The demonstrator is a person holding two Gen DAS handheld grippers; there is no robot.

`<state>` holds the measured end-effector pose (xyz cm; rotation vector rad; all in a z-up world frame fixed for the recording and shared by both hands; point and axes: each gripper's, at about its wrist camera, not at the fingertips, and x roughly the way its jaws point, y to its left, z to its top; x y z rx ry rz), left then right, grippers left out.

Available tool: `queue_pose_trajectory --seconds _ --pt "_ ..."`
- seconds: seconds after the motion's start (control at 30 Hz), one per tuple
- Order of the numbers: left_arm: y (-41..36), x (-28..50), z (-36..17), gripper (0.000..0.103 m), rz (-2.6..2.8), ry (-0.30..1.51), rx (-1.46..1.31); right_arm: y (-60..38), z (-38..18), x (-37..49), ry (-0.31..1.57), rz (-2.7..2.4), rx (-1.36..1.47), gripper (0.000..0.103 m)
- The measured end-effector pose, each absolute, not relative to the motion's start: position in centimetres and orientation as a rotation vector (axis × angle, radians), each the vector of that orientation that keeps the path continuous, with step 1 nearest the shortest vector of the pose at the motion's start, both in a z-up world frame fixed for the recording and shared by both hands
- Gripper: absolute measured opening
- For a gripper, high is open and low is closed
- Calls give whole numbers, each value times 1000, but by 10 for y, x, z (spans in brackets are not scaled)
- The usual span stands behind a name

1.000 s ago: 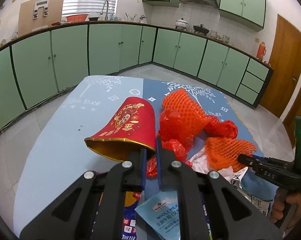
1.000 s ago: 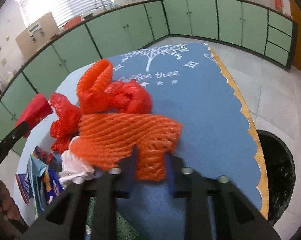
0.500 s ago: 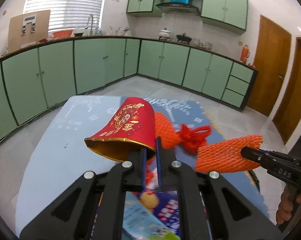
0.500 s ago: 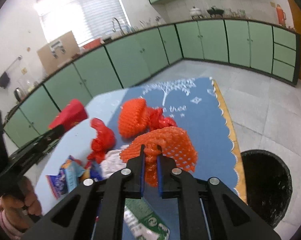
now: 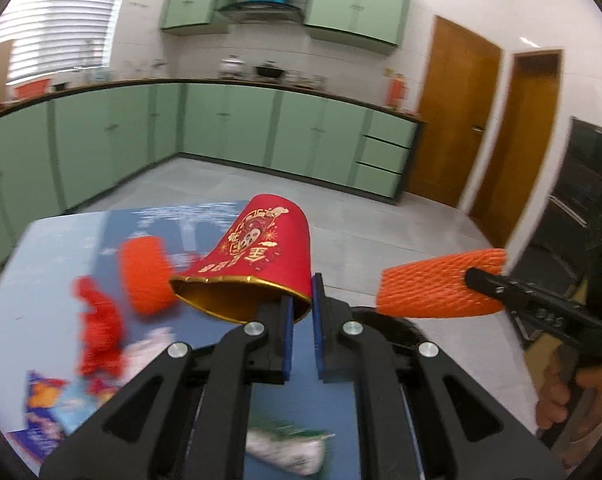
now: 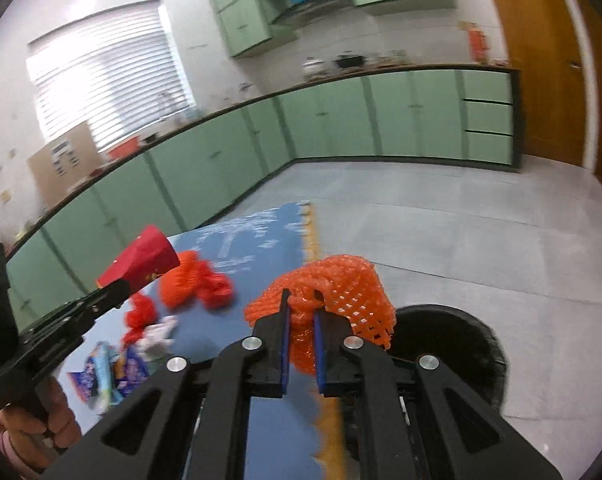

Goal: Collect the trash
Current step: 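Carry the foam net into the bin with the right tool while the left tool drops the red cup in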

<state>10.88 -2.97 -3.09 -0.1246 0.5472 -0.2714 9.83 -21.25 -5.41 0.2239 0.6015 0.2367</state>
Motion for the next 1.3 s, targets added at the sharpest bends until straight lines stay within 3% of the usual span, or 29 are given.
queue_pose_trajectory --seconds 0.3,0.67,0.8,0.83,0.97,1.1,1.3 --pt "-136 153 -69 7 -526 664 -101 -300 -99 100 673 -13 288 10" --pt "-193 199 -126 10 -621 815 -12 -335 -159 121 782 -131 317 12" --pt "-197 204 -134 27 -632 842 -3 -340 -171 131 811 -155 313 21" --pt "-195 204 -133 28 -633 844 -8 -341 -174 133 819 -159 308 22" --pt "-187 204 -131 31 -614 841 -15 -337 -182 138 846 -168 285 48" --pt "-174 200 -119 35 -583 813 -33 -333 -184 133 850 -175 276 63" --pt "-138 181 -94 42 -506 738 -39 -311 -156 123 794 -142 273 76"
